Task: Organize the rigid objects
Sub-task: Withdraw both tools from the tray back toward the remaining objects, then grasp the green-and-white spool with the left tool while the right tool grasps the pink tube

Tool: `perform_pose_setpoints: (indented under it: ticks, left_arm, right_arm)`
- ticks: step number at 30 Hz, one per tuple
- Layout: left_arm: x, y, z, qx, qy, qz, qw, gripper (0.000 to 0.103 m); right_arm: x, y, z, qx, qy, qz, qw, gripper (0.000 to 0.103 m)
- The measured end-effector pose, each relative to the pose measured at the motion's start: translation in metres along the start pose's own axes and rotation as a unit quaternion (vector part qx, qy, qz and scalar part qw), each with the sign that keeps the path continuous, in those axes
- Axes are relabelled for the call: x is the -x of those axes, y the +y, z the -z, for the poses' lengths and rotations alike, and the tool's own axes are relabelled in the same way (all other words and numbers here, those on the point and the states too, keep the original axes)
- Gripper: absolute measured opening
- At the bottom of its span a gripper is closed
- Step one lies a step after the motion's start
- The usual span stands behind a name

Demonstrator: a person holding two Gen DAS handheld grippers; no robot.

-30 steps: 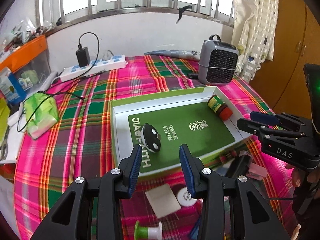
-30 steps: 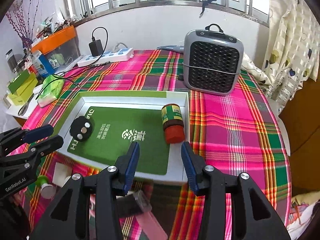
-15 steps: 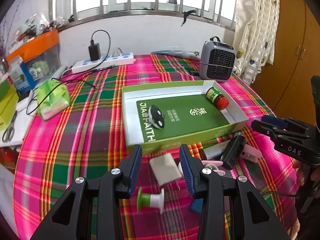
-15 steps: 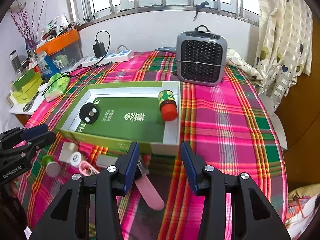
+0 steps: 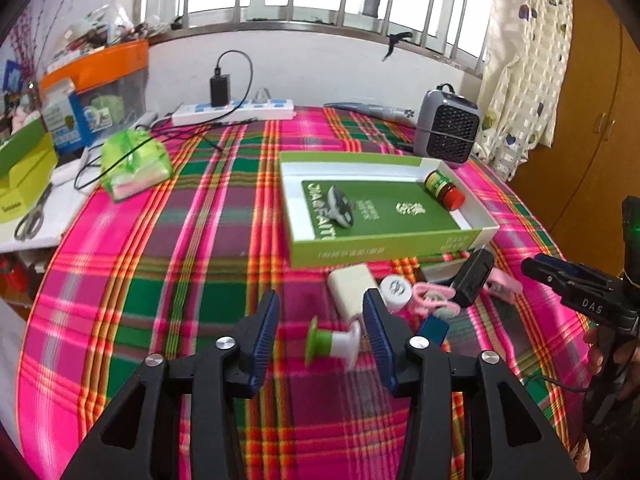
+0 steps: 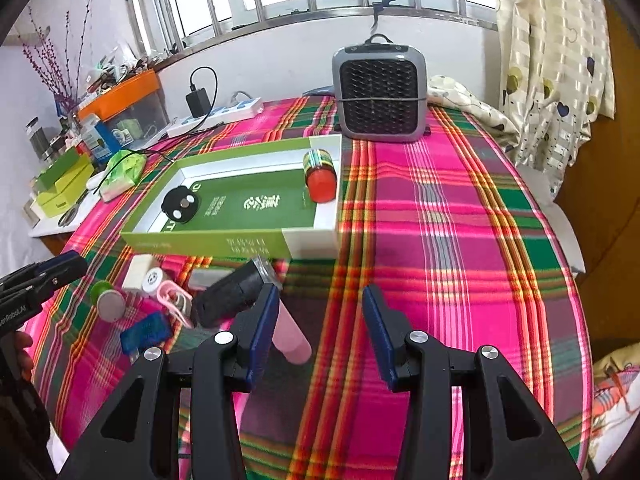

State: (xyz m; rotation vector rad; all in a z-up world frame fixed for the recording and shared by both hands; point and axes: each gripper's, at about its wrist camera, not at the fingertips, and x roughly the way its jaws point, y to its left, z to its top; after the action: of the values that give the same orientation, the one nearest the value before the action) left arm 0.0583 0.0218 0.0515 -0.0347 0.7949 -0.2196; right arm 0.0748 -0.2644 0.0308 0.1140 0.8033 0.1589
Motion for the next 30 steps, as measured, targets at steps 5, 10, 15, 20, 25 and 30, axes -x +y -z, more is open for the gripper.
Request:
perform_pose_setpoints:
  ticks: [5, 10, 15, 20, 25, 30]
  left_arm:
    - [0.002, 0.013, 0.012, 0.019, 0.007, 0.001, 0.9998, 0.043]
    - [0.005, 0.021, 0.022, 0.032, 0.010, -0.001, 0.9994, 0.044]
    - [0.003, 0.023, 0.027, 0.039, 0.020, 0.004, 0.9990, 0.044]
    - [-0.003, 0.011, 0.028, 0.024, 0.026, 0.019, 0.9992, 0.044]
    - [-0.010, 0.003, 0.027, 0.011, 0.034, 0.020, 0.9991, 0.044]
    - [-0.014, -0.002, 0.025, 0.000, 0.036, 0.020, 0.9991, 0.044]
  right_arm:
    - [-0.001, -0.003, 0.008, 0.004, 0.004, -0.012, 1.000, 0.045]
    - [-0.005, -0.003, 0.014, 0.011, 0.012, -0.019, 1.000, 0.045]
    - [-0.008, 0.001, 0.017, 0.020, 0.017, -0.032, 0.999, 0.045]
    - [-0.012, 0.005, 0.019, 0.031, 0.025, -0.042, 0.998, 0.054]
    - [-0.016, 0.009, 0.020, 0.044, 0.032, -0.047, 0.997, 0.054]
    - [-0.021, 0.013, 0.020, 0.054, 0.041, -0.050, 0.996, 0.054]
